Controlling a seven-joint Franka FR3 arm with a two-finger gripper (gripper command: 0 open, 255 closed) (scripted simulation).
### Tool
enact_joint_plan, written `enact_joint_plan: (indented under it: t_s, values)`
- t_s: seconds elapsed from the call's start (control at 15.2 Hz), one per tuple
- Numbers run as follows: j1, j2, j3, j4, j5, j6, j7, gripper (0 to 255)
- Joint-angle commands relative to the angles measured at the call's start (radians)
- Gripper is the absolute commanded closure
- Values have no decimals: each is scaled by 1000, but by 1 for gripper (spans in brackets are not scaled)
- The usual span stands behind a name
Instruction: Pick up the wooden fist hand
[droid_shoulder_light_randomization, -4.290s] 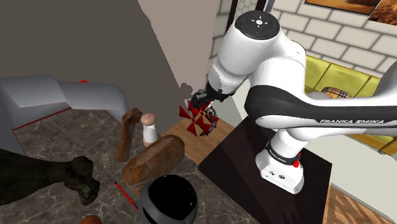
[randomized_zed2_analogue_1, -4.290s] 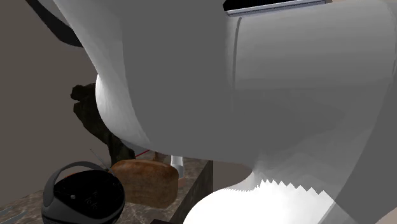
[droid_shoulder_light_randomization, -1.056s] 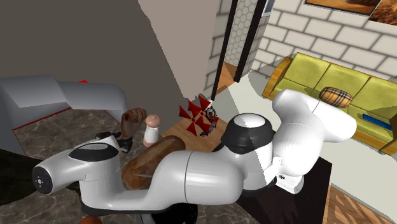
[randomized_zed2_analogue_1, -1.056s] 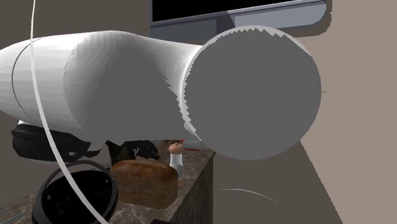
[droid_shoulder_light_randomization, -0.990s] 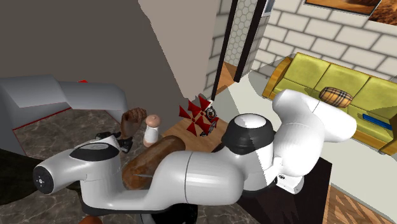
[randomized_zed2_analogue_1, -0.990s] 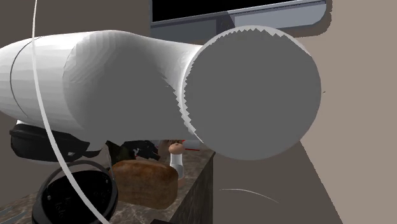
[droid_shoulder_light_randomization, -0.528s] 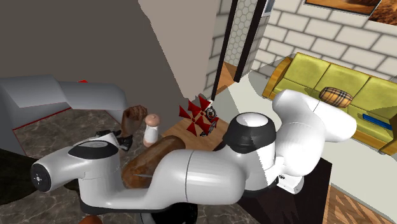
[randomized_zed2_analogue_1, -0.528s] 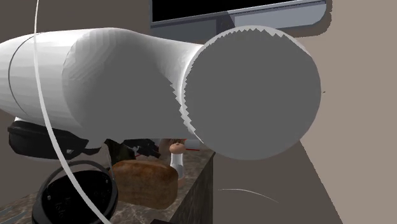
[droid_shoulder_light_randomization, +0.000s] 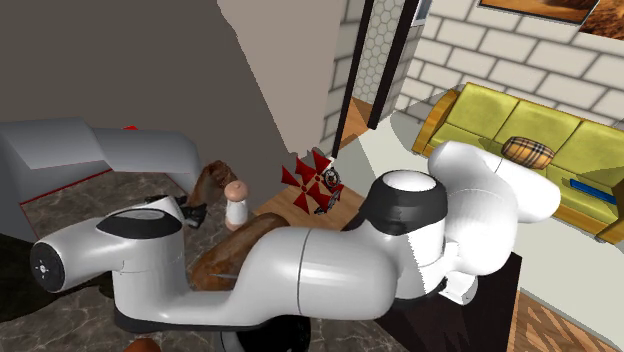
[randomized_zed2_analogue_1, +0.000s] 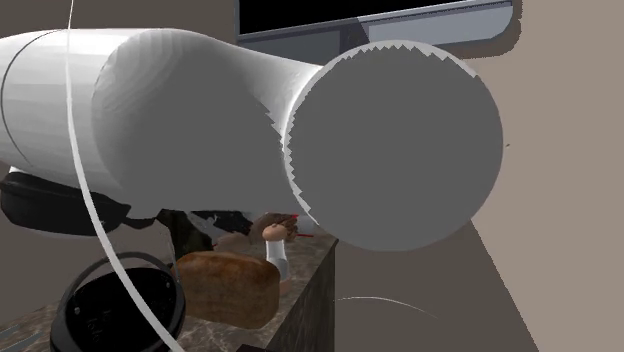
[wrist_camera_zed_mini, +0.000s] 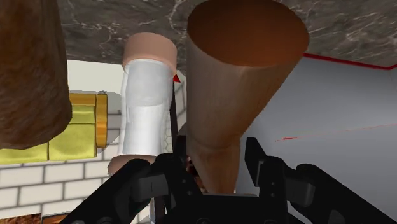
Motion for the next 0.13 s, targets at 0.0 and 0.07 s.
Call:
enact_joint_plan:
  t_s: [0.0, 0.07]
  values:
    - [0, 8, -9, -5, -6, -4, -6, 255]
    - [0, 8, -9, -6, -6, -4, -7, 255]
